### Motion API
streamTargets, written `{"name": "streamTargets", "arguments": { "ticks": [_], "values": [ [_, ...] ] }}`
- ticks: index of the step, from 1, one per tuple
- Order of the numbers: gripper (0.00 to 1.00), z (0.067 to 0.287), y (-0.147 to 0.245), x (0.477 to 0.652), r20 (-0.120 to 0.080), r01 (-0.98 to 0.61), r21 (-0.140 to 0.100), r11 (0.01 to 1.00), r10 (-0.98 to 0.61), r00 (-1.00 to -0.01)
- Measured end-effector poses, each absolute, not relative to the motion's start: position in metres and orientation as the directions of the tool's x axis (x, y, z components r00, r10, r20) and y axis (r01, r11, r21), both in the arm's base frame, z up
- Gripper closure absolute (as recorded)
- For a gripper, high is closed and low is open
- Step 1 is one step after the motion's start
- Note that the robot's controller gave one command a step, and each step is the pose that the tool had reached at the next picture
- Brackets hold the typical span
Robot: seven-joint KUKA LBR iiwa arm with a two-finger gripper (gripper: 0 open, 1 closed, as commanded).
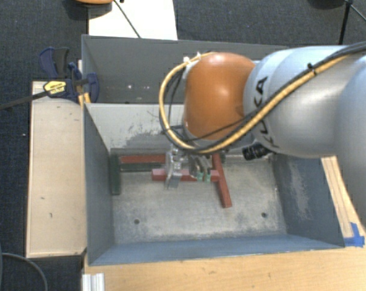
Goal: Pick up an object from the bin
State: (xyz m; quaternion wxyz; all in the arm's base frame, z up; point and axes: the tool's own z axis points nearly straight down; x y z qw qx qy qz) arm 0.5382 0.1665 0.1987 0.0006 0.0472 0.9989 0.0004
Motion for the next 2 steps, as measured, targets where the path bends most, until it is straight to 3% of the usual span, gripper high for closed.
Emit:
{"name": "streamTargets", "arguments": {
  "ticks": [1,2],
  "values": [
    [1.0,0.199,0.166,0.538,-0.001,0.095,0.001,0.995,0.095,-0.995],
    [1.0,0.246,0.157,0.54,0.004,0.071,-0.001,0.997,0.071,-0.997]
  ]
}}
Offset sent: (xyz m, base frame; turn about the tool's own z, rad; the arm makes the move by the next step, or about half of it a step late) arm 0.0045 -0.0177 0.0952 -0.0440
